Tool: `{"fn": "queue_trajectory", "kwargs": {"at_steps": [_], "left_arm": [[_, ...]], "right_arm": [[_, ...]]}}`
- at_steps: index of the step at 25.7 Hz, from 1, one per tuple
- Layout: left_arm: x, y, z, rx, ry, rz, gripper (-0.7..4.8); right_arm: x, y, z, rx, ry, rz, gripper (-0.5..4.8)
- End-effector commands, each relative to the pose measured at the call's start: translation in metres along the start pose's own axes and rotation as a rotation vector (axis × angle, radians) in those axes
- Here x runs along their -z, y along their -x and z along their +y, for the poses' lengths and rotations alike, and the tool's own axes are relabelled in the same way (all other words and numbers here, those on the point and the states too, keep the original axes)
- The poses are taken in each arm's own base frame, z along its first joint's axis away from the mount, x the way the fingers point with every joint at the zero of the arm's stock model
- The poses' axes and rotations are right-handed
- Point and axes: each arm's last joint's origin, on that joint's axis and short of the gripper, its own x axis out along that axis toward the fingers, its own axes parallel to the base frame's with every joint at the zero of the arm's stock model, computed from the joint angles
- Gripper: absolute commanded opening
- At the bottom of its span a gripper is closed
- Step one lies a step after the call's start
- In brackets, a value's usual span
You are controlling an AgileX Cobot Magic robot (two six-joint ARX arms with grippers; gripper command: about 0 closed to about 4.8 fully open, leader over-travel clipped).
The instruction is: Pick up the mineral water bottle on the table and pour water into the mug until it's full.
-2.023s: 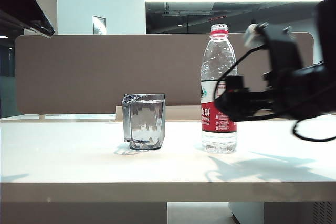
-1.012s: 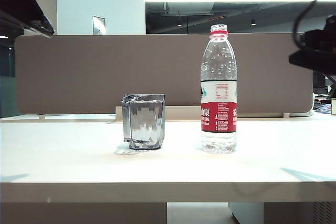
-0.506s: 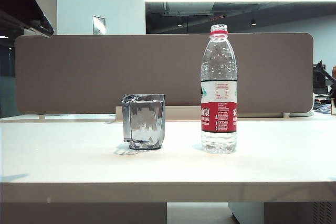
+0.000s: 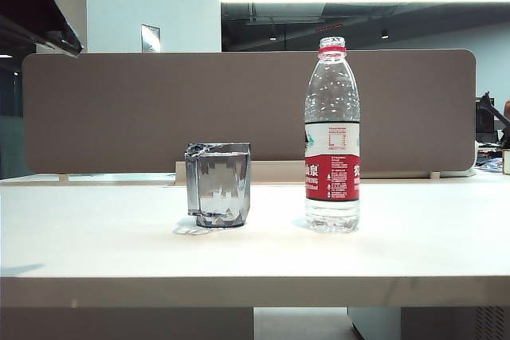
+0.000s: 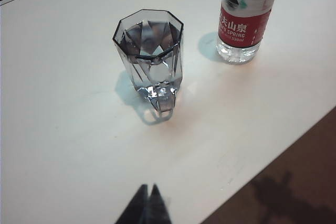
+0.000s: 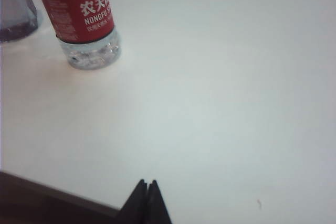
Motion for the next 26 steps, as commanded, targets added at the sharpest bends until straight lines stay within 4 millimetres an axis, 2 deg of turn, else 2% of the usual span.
{"fn": "queue_trajectory", "kwargs": {"at_steps": [1,14,26], "left_arm": [[-0.002,0.001,0.000,-0.002,0.001,-0.014,-0.02],[-0.002,0.001,0.000,-0.003,0.001,-0.014,-0.02],[-0.002,0.001,0.000,-0.003,0.001,-0.014,-0.02]], "right_arm": [[0.000,0.001,0.000,0.008,-0.002,-0.026,-0.06],[-0.006,0.007,-0.001,0.032,0.006,-0.128,-0.06],[-0.007,0.010,-0.016,0.162,-0.041,-0.153,-0.06]]}}
